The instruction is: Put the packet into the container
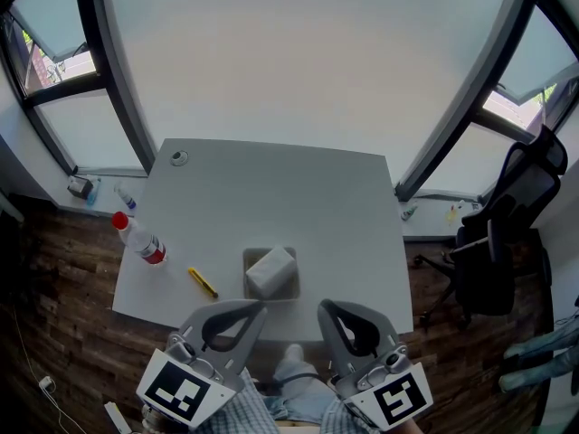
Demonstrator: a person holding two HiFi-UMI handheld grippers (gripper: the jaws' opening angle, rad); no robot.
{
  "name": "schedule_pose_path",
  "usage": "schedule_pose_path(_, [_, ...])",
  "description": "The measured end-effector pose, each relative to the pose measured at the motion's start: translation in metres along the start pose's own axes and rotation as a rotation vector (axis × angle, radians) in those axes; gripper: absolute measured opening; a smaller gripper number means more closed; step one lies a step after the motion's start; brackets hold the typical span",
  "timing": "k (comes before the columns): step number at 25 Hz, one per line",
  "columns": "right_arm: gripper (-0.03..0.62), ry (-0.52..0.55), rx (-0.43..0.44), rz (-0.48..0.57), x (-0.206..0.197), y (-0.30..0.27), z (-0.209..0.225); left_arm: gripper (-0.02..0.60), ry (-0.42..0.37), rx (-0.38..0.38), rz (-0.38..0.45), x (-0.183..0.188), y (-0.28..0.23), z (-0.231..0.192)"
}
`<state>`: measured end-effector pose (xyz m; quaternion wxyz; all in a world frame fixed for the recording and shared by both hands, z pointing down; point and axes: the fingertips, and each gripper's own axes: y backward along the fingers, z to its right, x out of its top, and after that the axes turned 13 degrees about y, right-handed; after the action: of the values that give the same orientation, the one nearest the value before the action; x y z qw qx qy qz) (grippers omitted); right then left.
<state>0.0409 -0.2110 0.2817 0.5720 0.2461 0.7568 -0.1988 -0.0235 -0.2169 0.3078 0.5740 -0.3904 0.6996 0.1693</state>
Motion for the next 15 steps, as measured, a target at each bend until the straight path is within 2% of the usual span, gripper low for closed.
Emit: schedule_pose_path(15, [0.0,0.003,0.009,-0.003,0.0,-0.001,-0.0032,0.002,-0.018,-0.018,-0.005,-0.0014,0.0009,0.0042])
